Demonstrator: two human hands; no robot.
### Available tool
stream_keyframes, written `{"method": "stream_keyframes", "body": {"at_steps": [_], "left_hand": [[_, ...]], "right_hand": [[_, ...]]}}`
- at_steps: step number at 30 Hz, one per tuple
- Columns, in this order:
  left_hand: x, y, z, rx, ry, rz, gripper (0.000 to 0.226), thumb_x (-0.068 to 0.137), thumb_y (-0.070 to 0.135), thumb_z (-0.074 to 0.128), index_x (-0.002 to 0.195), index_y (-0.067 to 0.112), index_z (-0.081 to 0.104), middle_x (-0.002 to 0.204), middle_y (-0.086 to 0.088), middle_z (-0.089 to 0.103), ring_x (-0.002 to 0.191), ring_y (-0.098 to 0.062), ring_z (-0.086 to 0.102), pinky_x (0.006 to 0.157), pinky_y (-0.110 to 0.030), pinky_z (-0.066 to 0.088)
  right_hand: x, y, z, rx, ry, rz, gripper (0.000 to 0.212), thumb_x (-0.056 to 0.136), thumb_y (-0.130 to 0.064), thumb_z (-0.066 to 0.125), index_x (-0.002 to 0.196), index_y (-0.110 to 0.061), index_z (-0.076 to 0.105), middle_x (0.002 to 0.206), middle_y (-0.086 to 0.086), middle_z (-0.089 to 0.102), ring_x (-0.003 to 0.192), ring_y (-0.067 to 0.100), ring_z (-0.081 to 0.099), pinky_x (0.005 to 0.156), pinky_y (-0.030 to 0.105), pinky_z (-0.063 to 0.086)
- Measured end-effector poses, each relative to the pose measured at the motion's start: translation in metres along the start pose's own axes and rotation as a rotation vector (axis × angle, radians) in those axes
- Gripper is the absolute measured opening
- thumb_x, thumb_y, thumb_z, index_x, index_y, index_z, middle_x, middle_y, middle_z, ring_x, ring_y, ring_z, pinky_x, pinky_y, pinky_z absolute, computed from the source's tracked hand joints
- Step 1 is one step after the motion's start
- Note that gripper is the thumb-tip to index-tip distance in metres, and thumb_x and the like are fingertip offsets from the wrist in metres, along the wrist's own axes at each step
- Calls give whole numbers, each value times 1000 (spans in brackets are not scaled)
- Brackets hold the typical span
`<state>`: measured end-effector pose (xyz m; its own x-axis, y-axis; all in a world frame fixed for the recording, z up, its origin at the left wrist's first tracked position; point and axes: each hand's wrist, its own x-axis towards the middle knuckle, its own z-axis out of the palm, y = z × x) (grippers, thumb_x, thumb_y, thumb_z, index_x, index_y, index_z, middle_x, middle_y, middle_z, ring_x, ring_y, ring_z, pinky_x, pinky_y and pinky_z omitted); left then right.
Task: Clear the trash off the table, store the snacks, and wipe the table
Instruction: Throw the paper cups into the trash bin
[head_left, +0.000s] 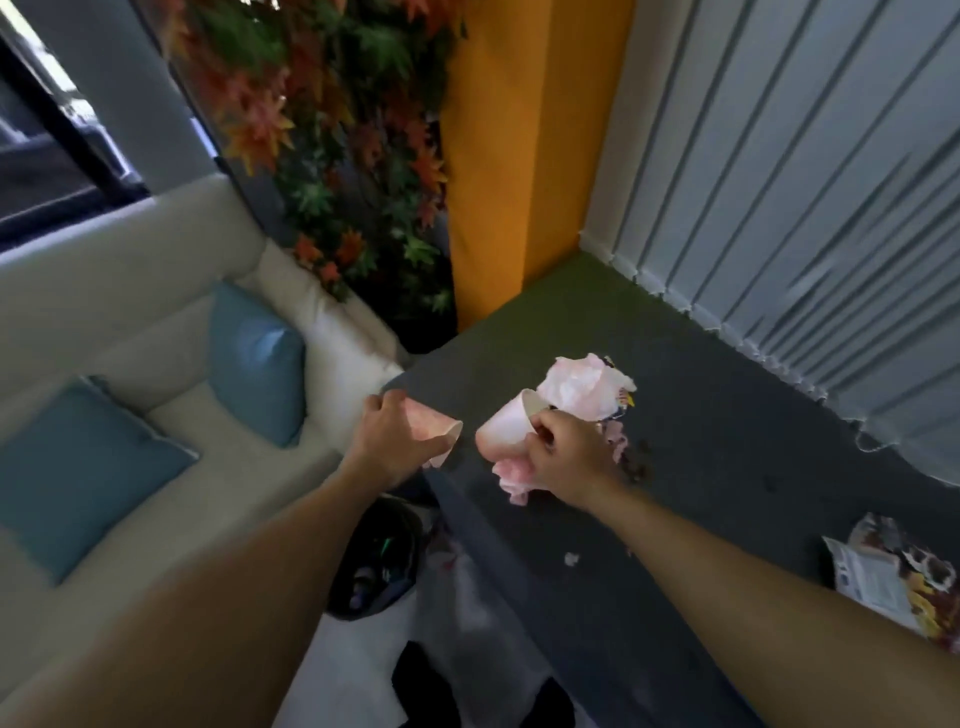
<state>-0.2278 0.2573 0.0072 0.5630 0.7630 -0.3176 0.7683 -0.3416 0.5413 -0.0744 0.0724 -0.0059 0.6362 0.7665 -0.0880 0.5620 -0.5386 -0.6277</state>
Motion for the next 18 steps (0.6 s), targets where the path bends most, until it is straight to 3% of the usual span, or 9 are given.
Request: {"method": "stream_keyframes", "body": {"at_steps": [8, 11, 15, 18], "left_hand": [[16, -67, -25, -15, -13, -61, 96, 69, 58, 82, 142, 12, 41, 137, -11, 40, 124, -32, 46, 105, -41, 41], [24, -82, -29, -17, -22, -75, 94, 69, 55, 83, 141, 13, 41, 139, -12, 39, 125, -33, 46, 105, -43, 43], [29, -104, -32, -24, -38, -87, 96, 69, 58, 82, 142, 15, 38, 138, -9, 35, 123, -32, 46, 105, -45, 45], [32, -130, -30, -41, -53, -111, 96, 69, 60, 81, 142, 16, 37, 137, -8, 35, 124, -32, 45, 104, -45, 45]], "right_hand": [[24, -33, 44, -172, 28, 42, 15, 95, -19, 49, 80, -17, 49, 86, 2, 58, 78, 22, 55, 65, 30, 37], [31, -44, 54, -151, 27, 13, 17, 95, -18, 50, 79, -17, 48, 83, -1, 55, 79, 21, 55, 66, 29, 36], [46, -68, 80, -111, -45, -54, 14, 96, -19, 52, 85, -12, 56, 87, 0, 57, 81, 22, 56, 75, 33, 47], [55, -82, 109, -93, -108, -96, 14, 95, -19, 53, 92, -7, 61, 93, 7, 62, 83, 25, 58, 73, 40, 50]]}}
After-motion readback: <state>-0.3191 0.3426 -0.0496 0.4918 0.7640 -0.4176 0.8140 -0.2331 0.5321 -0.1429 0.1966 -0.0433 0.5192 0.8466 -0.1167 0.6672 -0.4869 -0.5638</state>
